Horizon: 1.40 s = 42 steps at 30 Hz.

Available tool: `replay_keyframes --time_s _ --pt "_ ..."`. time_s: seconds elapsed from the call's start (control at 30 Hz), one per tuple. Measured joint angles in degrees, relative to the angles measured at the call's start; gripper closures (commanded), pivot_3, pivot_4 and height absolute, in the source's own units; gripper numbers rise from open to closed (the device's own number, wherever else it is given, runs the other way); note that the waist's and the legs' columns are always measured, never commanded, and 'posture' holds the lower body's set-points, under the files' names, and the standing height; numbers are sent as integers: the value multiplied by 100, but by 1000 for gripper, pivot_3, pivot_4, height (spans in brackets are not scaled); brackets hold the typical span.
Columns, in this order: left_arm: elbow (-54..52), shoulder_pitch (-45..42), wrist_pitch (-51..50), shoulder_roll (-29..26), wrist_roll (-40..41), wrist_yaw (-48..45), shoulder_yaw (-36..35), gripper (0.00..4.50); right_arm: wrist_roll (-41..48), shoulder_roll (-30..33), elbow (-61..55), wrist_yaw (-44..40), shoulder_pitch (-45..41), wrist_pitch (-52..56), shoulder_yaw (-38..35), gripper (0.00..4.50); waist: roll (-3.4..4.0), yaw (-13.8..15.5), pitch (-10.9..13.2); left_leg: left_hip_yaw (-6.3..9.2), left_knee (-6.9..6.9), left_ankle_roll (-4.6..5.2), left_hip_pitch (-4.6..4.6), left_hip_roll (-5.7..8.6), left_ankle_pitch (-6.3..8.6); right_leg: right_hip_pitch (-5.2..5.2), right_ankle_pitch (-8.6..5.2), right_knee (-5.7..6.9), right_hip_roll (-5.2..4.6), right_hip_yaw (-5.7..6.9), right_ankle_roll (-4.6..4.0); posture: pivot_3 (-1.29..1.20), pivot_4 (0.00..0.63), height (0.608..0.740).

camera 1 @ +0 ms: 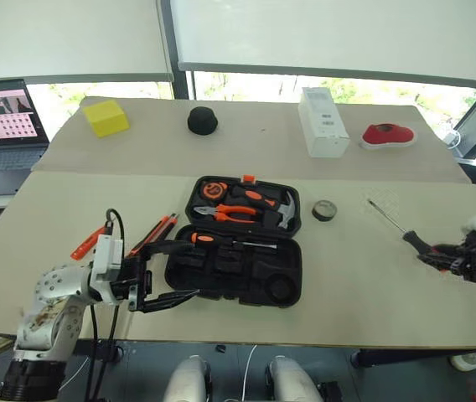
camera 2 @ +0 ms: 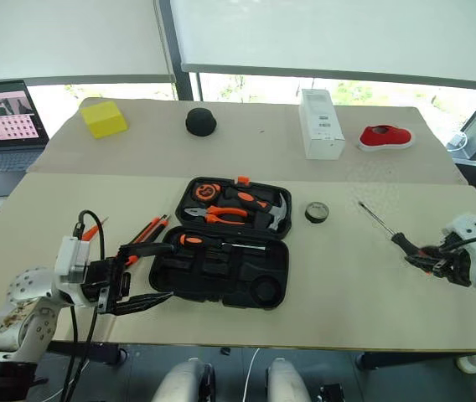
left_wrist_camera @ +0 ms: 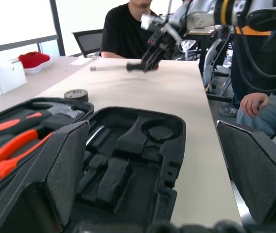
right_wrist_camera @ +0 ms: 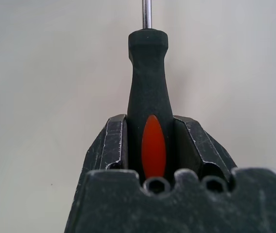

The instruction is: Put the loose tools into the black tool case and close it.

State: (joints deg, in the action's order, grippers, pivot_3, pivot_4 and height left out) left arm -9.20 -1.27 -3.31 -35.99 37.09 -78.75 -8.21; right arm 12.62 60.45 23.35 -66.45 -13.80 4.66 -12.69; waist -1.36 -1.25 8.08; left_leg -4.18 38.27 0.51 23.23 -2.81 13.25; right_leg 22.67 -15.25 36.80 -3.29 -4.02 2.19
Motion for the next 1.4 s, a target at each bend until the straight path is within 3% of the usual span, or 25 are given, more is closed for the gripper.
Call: replay_keyframes --time_s 0.1,0.2,0.37,0.63,1.4 --pt "-9 136 64 0 3 68 -144 0 506 -278 -1342 -273 -274 95 109 3498 -3 -83 2 21 -1 -1 -4 -9 -1 -1 2 6 9 -1 -4 0 150 740" --pt "-16 294 94 -18 13 125 -328 0 920 -567 -2491 -455 -775 905 786 3498 -11 -96 6 47 -3 -2 -3 -8 -1 -1 2 11 7 8 -5 0 150 740" --pt "30 793 177 -87 -4 169 -627 0 811 -1585 -3730 -137 -2038 3011 2862 3498 -21 -69 11 49 -2 -3 46 -5 -2 57 4 30 -13 9 -8 0 150 740" --pt "-27 1217 187 -124 -7 325 -881 0 -264 -1942 -3882 533 -2556 3868 4206 3498 -31 118 10 43 7 -6 115 0 -4 137 11 34 -18 21 -15 0 150 740" --pt "-513 1196 51 -184 -6 688 -770 0 -897 -1677 -3526 83 -2915 4096 4512 3498 -33 53 9 37 8 -8 111 -1 -7 138 15 40 -5 20 -21 0 150 740"
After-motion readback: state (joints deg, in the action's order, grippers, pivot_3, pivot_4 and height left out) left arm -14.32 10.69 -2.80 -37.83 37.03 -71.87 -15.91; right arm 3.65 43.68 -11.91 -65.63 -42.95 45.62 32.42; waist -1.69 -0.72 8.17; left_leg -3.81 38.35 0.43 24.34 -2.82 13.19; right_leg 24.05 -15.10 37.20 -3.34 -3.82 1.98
